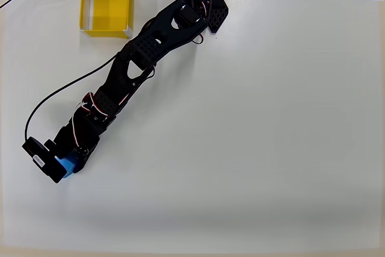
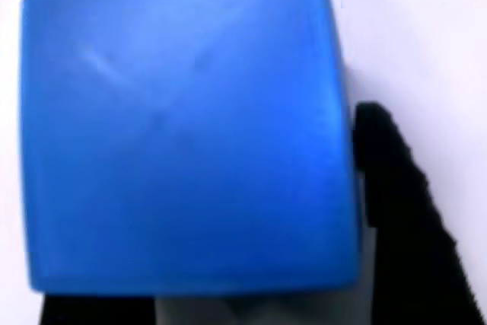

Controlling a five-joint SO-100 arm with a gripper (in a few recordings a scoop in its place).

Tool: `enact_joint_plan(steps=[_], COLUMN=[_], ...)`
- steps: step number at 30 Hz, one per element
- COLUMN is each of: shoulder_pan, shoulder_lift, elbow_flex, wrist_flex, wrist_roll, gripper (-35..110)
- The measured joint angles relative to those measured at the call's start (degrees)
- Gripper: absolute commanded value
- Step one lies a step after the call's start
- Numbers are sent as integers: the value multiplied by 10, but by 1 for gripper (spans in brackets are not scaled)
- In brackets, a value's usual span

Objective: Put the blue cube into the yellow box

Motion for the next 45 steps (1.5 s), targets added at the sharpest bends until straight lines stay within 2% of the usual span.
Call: enact_joint_plan(steps=[9,20,35,45], shoulder_pan=[0,0,31,80], shoulder_lift=[1,49,232,386], elbow_flex=[-8,-28,123,220], wrist_flex=[35,205,359,426], wrist_roll=[-15,-2,-34,-45], gripper=[21,19,19,19])
